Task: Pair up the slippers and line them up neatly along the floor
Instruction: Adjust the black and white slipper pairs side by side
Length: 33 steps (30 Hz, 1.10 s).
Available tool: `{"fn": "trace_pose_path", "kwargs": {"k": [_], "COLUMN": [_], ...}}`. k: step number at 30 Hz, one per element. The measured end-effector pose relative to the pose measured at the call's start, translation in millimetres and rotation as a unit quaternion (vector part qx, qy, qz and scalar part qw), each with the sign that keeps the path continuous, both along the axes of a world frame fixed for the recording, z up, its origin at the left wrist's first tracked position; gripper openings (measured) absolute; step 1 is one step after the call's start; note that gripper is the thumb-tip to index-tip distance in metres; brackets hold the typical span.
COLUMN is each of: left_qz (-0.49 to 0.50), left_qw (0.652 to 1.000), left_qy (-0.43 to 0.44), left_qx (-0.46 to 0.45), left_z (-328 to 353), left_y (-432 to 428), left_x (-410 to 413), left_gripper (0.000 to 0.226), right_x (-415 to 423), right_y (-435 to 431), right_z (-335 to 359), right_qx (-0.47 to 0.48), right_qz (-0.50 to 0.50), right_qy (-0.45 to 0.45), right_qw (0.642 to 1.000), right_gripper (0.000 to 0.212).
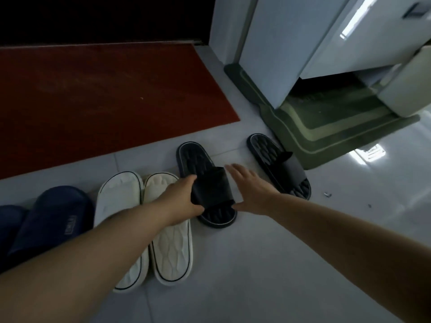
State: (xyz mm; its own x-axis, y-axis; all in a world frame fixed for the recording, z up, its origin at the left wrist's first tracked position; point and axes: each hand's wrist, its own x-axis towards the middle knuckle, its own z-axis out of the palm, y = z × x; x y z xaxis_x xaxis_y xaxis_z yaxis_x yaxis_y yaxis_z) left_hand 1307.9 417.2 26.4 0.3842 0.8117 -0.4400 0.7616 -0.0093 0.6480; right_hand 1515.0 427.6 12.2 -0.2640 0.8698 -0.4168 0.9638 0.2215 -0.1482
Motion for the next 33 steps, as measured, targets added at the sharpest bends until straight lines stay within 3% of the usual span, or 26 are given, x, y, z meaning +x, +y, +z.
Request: {"fn": "trace_pose_path", "kwargs": {"k": [4,9,13,16,21,28,33], "left_qz": [-0.068,-0.053,-0.04,-0.034,-0.036,-0.057,-0.038], "left_qw": [0.989,0.986,0.982,0.982,0.982,0.983,0.984], "left_qy": [0.112,0.127,0.155,0.164,0.172,0.154,0.157], "left_qx": [0.066,0.099,0.096,0.084,0.069,0.079,0.074], "left_z": [-18,-19,-22,-23,-17,-14,-9], "left_y": [-7,1,9,13,22,17,20], "left_x": [1,-8,-22,-35,-51,-50,-55], "left_gripper": [0.087,0.084,0.086,0.084,0.088,0.084,0.09], "right_x": [-27,-23,27,61,69,53,4], "right_y": [11,26,22,10,5,-2,-15], "right_z": [-15,-23,-21,-22,-21,-8,0], "right_qx": [0.048,0.103,0.097,0.093,0.093,0.05,0.02], "right_qz": [0.143,0.195,0.161,0.091,0.028,0.045,0.039], "right_qy": [-0.065,-0.14,-0.178,-0.188,-0.216,-0.183,0.009], "right_qw": [0.986,0.965,0.966,0.973,0.972,0.981,0.999], "right_gripper": [0.107,0.099,0.099,0.087,0.08,0.089,0.092]}}
